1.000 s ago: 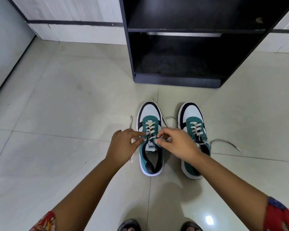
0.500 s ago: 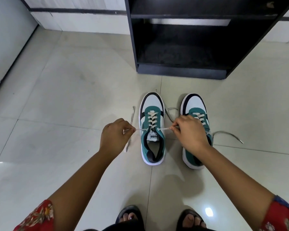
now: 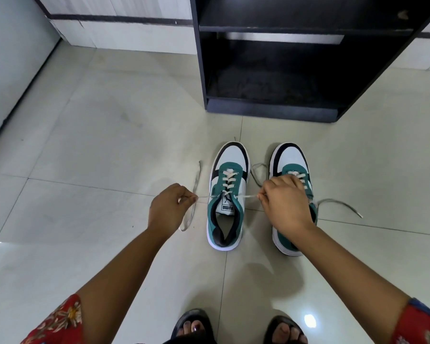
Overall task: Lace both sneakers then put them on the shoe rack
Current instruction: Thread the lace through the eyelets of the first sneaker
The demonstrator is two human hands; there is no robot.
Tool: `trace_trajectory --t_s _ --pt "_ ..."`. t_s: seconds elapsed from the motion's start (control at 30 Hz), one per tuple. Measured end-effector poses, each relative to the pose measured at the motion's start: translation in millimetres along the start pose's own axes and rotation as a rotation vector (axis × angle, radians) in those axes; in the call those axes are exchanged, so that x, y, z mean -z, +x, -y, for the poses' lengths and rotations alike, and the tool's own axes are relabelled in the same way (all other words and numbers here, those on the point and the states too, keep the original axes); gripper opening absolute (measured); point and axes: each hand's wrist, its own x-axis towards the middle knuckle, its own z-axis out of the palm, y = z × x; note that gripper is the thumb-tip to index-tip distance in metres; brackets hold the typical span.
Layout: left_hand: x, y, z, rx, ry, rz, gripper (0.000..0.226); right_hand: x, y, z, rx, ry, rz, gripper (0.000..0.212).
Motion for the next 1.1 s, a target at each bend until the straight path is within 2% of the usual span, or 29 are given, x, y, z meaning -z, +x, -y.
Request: trace_trajectory --t_s 0.1,0.17,0.23,0.3,0.37,0.43,0.5,0.6,0.67,0.7,0.73,0.8,0.83,0.87,0.97,1.1 --pt "-4.7 -2.8 -0.5 -0.087 0.002 0.030 0.012 1.7 0.4 3.8 0.054 0.022 -0.033 0.012" --pt "-11.6 -10.5 -2.9 -0.173 0.050 -0.058 0.025 7.7 -1.5 8.3 0.096 0.136 -0.096 0.016" --pt "-14.5 -22.6 -10.6 -0.126 0.027 -0.183 0.018 19.1 -7.0 13.9 0.034 0.300 -0.165 0.018" --pt "-20.0 -29.8 -16.2 -0.020 0.014 -0.159 0.023 23.9 -15.4 17.4 -0.045 0.355 -0.187 0.025" --pt "-26.0 -31.2 -20.6 0.052 -0.078 -0.060 0.032 20.9 -21.5 17.6 -0.088 0.339 -0.125 0.036" --pt "-28.2 -27.3 -27.5 0.098 -0.261 -0.034 0.029 17.1 -22.2 18.8 -0.127 0.314 0.063 0.044" --pt "-29.0 -25.5 -35.1 0.109 -0.335 -0.024 0.025 13.1 -20.5 18.1 -0.125 0.209 0.182 0.041" --pt "-27.4 -24.1 -46.5 0.159 -0.449 0.013 0.025 20.7 -15.9 12.5 -0.139 0.135 0.065 0.030" --pt "-24.6 -23.1 -52.7 0.237 -0.629 0.062 0.024 28.9 -14.0 7.7 -0.150 0.201 -0.073 0.028" --pt "-23.8 -22.3 -54.7 0.278 -0.712 0.087 0.023 31.8 -13.9 7.5 -0.160 0.285 -0.072 0.030" --pt "-23.6 -21.5 -56.5 0.309 -0.766 0.106 0.022 32.4 -14.2 11.1 -0.189 0.402 0.017 0.036" --pt "-23.4 -20.2 -58.2 0.341 -0.815 0.114 0.021 24.8 -18.0 23.6 -0.284 0.681 0.309 0.046" --pt "-23.4 -19.6 -59.0 0.344 -0.826 0.110 0.020 16.1 -19.6 28.2 -0.345 0.779 0.385 0.048" --pt "-23.8 -19.3 -59.4 0.339 -0.832 0.104 0.019 7.2 -19.7 31.1 -0.409 0.856 0.374 0.049" --pt "-24.7 -19.8 -59.0 0.306 -0.842 0.079 0.017 -6.6 -15.2 34.1 -0.552 1.048 0.189 0.044" --pt "-25.3 -20.1 -58.6 0.301 -0.862 0.066 0.017 -3.2 -4.5 43.9 -0.729 1.411 0.143 0.021"
